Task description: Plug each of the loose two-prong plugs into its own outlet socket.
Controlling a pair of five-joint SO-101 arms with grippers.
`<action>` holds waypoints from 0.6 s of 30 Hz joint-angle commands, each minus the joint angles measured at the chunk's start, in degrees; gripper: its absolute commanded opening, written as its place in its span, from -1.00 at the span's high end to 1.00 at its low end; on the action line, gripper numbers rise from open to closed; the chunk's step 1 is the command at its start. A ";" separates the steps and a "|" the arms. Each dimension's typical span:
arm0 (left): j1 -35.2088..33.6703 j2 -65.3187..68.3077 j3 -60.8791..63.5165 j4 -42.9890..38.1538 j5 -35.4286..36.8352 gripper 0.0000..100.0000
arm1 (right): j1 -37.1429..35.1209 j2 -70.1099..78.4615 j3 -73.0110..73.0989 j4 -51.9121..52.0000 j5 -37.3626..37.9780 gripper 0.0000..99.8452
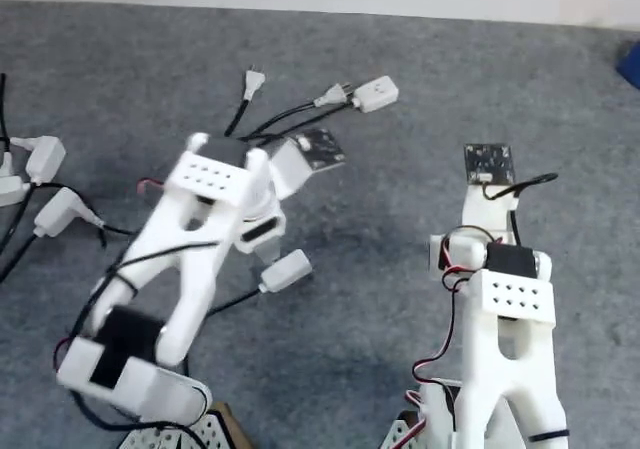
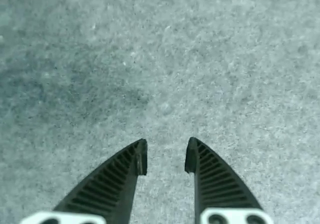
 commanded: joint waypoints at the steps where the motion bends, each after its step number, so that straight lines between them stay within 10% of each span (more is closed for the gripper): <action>1: 0.84 4.35 -0.92 -4.66 1.05 0.55 | -0.48 -0.75 -0.04 -0.04 -0.26 0.73; 18: 11.47 9.10 -3.03 4.66 8.88 0.55 | -0.48 -0.22 -0.04 -0.84 -0.26 0.73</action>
